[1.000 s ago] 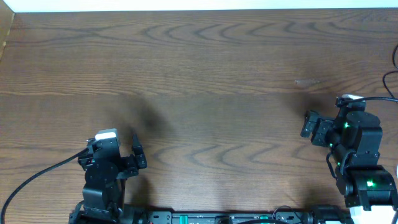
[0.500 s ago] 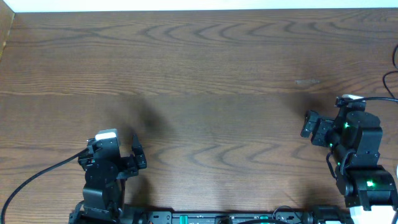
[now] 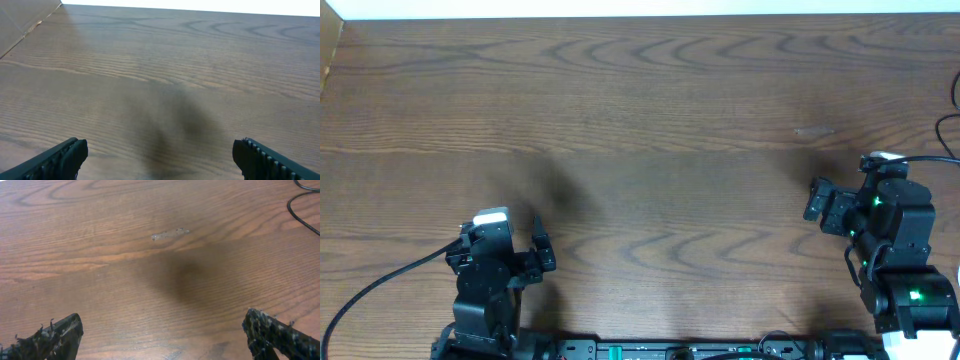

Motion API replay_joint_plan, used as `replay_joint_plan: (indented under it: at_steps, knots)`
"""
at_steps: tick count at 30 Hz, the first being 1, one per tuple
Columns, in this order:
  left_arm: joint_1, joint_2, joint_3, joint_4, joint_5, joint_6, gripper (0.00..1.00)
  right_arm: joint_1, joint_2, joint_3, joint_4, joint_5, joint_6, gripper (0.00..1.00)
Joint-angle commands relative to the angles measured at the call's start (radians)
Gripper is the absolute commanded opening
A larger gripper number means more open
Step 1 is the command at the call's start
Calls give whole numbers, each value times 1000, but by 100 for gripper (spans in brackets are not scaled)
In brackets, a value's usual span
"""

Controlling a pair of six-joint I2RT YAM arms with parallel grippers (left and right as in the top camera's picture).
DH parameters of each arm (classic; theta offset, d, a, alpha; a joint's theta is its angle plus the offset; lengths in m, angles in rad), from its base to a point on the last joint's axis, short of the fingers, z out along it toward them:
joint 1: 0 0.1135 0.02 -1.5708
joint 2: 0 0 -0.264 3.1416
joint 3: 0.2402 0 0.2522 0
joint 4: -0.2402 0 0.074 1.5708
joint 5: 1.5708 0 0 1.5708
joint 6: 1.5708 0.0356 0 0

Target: Untangle cables

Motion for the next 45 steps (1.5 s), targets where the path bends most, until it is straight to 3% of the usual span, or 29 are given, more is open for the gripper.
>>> replay_joint_plan:
  at_steps: [1, 23, 33, 41, 45]
  knots:
    - [4, -7, -2, 0, -14, -12, 98, 4, -6, -8, -1, 13, -6, 99]
    - [22, -28, -4, 24, 10, -13, 98, 4, -5, -8, -2, 13, -6, 99]
    - [100, -132, -42, 38, 51, -13, 98, 4, -5, -8, -2, 13, -6, 99]
    - [103, -296, -176, 46, 77, -13, 98, 4, -5, -8, -2, 13, -6, 99]
    - [105, -298, -213, 74, 96, -13, 98, 4, -4, -8, -2, 13, -6, 99]
